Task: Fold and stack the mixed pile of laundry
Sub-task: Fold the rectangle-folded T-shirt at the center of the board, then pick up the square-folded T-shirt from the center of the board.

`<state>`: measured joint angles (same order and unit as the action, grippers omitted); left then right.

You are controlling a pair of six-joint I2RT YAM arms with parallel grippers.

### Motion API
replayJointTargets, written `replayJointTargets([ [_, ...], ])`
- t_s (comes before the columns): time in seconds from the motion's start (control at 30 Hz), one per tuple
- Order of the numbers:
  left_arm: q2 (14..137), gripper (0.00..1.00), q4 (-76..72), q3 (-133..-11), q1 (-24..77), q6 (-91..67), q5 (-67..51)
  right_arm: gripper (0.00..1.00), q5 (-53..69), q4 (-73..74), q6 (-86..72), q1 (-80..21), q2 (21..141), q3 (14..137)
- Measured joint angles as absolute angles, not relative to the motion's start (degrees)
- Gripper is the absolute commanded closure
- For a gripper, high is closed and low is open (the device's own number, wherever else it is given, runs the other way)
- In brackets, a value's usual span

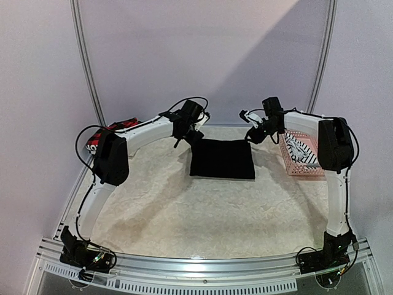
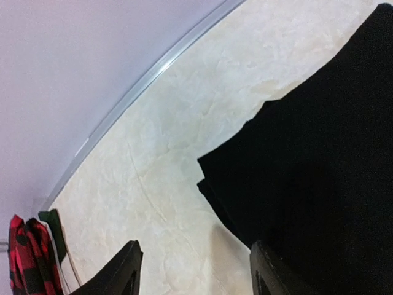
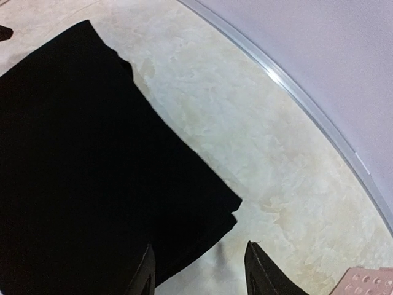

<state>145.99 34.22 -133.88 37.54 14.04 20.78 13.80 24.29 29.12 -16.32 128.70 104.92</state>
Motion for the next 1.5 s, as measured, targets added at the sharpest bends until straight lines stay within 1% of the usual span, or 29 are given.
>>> replayJointTargets([
  [0.13,136.2,0.32,32.4,-119.9,37.2,6.4,19.3,0.53,17.1,25.2,25.2,-16.3,123.4,99.1],
  [0.2,130.0,0.32,30.7,-112.4,36.7,0.8,15.4,0.55,19.7,26.0,23.3,-16.3,119.8,96.2],
  [0.3,122.1,0.32,27.5,-104.2,34.6,-8.4,6.8,0.57,23.9,27.6,20.8,-16.3,115.2,93.8],
  [0.43,120.2,0.32,22.2,-100.8,30.1,-20.2,-6.5,0.58,27.0,29.1,19.2,-16.3,114.2,93.7],
  [0.53,122.3,0.30,20.1,-99.7,27.0,-26.7,-13.1,0.58,28.5,30.7,18.3,-16.3,116.4,93.8],
  [0.63,125.4,0.29,19.2,-99.2,24.8,-31.5,-17.2,0.59,29.5,32.4,16.7,-16.3,120.0,94.8],
  [0.8,130.8,0.27,18.2,-99.7,23.8,-36.8,-22.7,0.60,30.2,34.8,14.2,-16.4,125.9,97.7],
  [0.97,135.9,0.26,17.4,-101.8,23.8,-39.4,-27.1,0.60,30.4,36.4,12.3,-16.5,129.4,100.4],
  [1.27,140.6,0.25,15.5,-107.2,23.9,-42.5,-33.9,0.60,30.5,39.6,10.1,-16.7,133.3,104.3],
  [1.5,144.2,0.28,17.0,-112.9,24.8,-43.2,-36.6,0.60,30.7,41.0,9.0,-17.0,134.8,106.2],
])
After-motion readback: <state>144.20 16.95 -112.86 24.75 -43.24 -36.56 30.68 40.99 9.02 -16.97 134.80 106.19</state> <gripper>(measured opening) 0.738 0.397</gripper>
